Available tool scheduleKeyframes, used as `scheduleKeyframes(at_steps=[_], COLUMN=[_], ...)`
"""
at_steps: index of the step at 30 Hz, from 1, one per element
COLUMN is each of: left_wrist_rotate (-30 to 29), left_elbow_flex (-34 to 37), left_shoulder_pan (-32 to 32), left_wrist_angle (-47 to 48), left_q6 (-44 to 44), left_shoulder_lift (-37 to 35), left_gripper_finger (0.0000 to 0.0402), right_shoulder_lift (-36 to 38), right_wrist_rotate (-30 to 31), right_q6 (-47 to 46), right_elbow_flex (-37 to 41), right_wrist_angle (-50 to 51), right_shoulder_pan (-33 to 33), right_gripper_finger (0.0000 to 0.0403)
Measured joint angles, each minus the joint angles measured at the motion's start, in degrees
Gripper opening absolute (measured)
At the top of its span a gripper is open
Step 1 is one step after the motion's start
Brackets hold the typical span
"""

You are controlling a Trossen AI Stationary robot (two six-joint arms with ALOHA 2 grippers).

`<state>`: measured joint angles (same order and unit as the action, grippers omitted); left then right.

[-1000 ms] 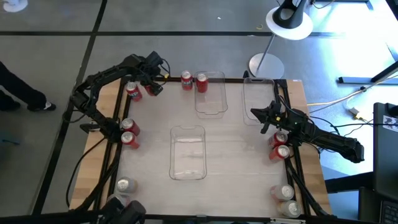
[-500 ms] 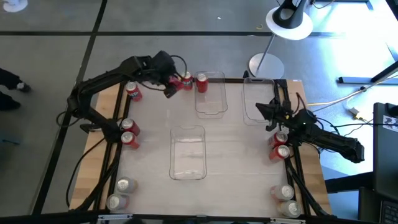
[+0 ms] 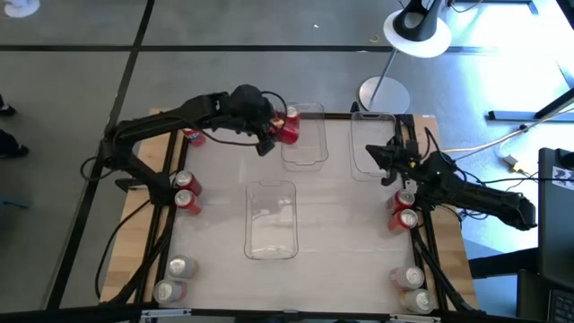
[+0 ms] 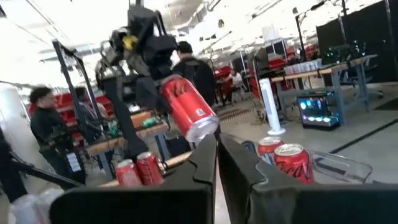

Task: Sort soda cans
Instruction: Put the top red-black soda can into the top left transparent bin

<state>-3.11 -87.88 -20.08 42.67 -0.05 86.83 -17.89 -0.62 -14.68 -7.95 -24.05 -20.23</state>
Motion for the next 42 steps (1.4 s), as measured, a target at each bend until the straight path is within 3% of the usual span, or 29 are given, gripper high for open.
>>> scheduleKeyframes(at_steps=[11,18,29,42], left_wrist_rotate=[7.04,10.46,11.03,11.44], left_elbow_flex=[-0.02,-6.52,-12.67,-12.96], left_shoulder_pan=[1.07,1.37,1.73,2.32], left_wrist_angle=[-12.15,-13.16,-9.12,-17.78], left_q6=[-1.14,-1.44,0.07,0.43], left_shoulder_lift=[6.68,12.01,13.55,13.35], left_gripper_finger=[0.031,0.031,0.031,0.031], right_shoulder_lift=[-21.74,-31.82,-38.16,-46.84], right_wrist_rotate=[0.06,0.17,0.26,-2.0], right_q6=[4.65,6.13,6.19,5.46], right_elbow_flex=[-12.08,-19.06,-24.32,-24.4], right_wrist_angle=[-1.79,-1.53,-1.18,-2.17], right_shoulder_pan=[-0.02,-0.04,-0.04,1.95], right_gripper_finger=[0.0019,0.0019,0.0019,0.0019])
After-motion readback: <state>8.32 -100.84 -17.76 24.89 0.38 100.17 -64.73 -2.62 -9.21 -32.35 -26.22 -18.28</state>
